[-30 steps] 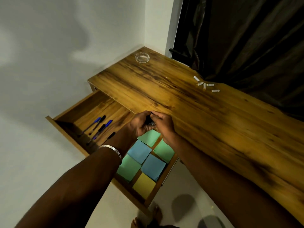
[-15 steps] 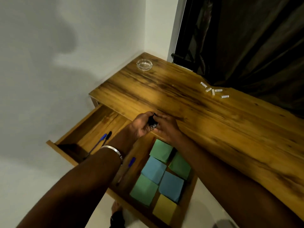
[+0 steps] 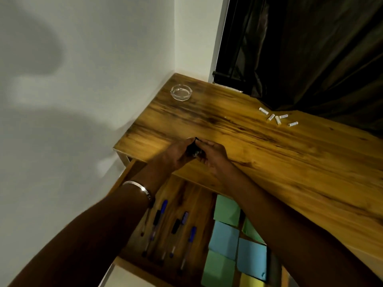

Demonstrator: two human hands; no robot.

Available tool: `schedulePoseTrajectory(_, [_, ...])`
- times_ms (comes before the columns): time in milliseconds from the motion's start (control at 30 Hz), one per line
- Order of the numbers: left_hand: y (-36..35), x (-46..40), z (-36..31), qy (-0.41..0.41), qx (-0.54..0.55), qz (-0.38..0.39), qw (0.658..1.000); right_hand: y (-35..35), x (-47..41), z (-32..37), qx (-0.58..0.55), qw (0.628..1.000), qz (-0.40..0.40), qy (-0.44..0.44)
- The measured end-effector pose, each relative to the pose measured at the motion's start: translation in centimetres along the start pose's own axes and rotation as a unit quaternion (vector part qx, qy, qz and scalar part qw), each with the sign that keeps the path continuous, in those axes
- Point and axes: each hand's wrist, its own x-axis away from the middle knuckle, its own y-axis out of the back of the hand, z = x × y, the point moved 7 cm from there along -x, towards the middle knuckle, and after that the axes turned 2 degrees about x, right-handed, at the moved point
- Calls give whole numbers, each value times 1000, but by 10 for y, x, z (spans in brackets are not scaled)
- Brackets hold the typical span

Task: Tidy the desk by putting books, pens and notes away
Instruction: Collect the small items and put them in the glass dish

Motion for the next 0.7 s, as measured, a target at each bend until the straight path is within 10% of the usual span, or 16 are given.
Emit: schedulePoseTrajectory(700, [32,-129,-97,-52,-10,-56,997,-43,-159,67,25,998,-31,52])
